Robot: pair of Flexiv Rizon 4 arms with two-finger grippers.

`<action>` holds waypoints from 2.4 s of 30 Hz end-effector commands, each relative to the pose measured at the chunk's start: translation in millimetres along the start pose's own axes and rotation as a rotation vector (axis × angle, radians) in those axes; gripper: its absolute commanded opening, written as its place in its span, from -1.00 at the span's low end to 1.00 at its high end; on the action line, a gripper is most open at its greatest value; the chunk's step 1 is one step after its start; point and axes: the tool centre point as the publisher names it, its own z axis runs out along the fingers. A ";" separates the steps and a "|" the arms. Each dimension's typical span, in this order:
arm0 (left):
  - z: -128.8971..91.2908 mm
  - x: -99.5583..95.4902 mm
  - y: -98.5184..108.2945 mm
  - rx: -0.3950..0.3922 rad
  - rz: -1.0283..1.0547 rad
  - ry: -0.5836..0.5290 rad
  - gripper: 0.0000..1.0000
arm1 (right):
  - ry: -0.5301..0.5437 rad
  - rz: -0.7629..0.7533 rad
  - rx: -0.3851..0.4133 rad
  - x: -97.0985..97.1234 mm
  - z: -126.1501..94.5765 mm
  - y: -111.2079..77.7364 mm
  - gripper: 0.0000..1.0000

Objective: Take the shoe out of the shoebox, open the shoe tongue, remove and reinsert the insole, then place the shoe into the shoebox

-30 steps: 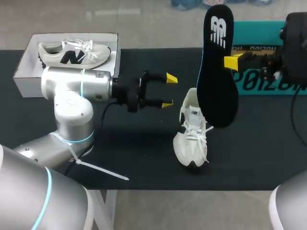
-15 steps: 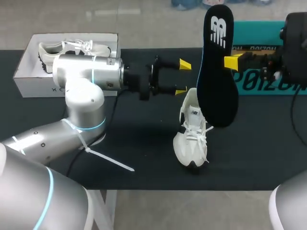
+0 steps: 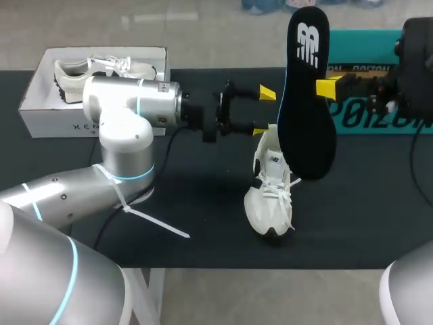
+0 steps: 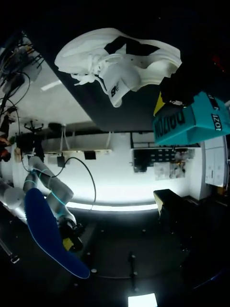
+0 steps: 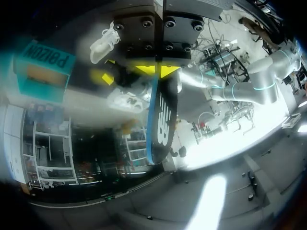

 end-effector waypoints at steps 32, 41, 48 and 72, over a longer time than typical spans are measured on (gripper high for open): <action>1.2 0.6 -0.4 -0.003 0.002 -0.002 1.00 | 0.131 0.496 0.139 -154.1 -5.8 -63.5 -1.00; 7.6 0.7 -4.2 0.019 0.034 -0.017 1.00 | 0.140 0.532 0.212 -182.2 33.8 -69.3 -1.00; 9.7 -5.7 -10.1 0.034 0.073 -0.031 1.00 | 0.143 0.580 0.252 -206.0 65.5 -73.4 -1.00; 13.8 -8.4 -24.8 0.062 0.162 -0.011 1.00 | 0.201 0.634 0.356 -200.8 137.1 -82.9 -1.00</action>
